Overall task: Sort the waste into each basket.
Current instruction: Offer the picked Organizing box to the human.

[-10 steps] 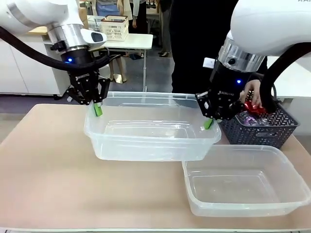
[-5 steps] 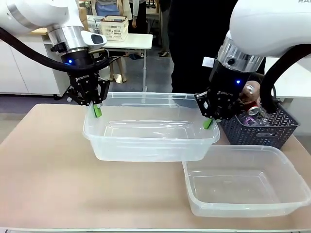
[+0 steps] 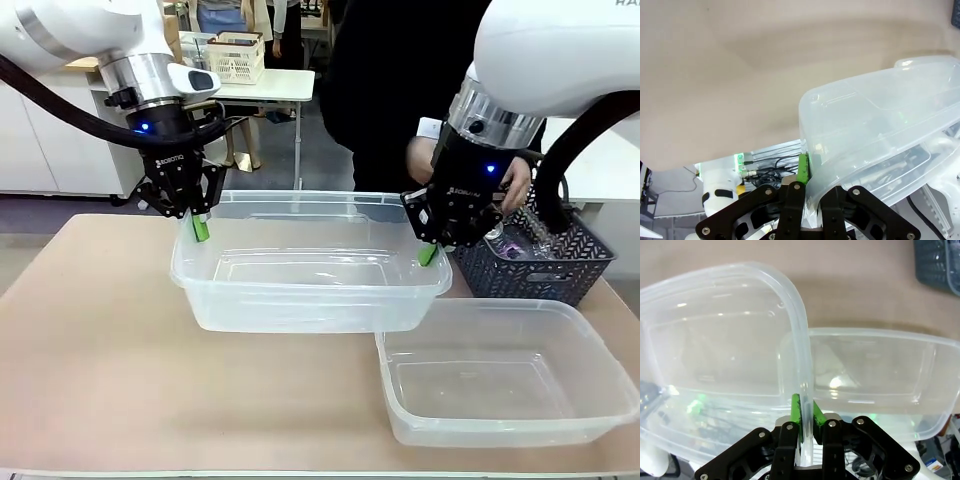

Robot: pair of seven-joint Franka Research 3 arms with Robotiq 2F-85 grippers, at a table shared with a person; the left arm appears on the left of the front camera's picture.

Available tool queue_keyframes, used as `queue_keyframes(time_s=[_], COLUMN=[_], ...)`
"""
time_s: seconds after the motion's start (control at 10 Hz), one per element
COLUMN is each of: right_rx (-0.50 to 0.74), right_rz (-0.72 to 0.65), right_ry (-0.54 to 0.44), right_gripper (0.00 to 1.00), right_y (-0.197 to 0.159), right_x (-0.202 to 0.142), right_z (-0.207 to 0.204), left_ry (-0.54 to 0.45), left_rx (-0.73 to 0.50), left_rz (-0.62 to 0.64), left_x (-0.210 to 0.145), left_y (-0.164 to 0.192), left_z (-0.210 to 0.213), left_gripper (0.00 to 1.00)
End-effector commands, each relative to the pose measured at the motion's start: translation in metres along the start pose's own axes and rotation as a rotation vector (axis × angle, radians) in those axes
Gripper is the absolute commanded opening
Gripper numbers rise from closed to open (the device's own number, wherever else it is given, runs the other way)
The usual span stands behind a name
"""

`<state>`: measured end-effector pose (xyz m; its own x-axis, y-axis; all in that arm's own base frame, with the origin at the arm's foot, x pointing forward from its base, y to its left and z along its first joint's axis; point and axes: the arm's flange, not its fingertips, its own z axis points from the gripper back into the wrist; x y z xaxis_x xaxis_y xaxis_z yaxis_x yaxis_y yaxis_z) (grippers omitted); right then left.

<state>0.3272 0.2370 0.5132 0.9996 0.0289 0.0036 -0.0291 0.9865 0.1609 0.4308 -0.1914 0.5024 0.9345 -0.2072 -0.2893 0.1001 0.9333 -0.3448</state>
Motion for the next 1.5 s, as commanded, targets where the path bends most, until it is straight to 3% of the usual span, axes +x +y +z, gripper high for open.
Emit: queue_keyframes(time_s=[0.0, 1.4], right_rx=[0.003, 0.003], right_rz=[-0.004, -0.004], right_ry=[0.005, 0.005], right_gripper=[0.05, 0.05], right_y=[-0.0019, -0.0019], right_x=[0.0023, 0.0023], right_z=[-0.0001, -0.0001], left_ry=[0.003, 0.003], left_rx=[-0.02, -0.02], left_rz=[-0.006, -0.006], left_x=[-0.0038, -0.0038], left_y=[-0.0043, -0.0043], left_z=[0.0041, 0.0041], left_gripper=[0.04, 0.04])
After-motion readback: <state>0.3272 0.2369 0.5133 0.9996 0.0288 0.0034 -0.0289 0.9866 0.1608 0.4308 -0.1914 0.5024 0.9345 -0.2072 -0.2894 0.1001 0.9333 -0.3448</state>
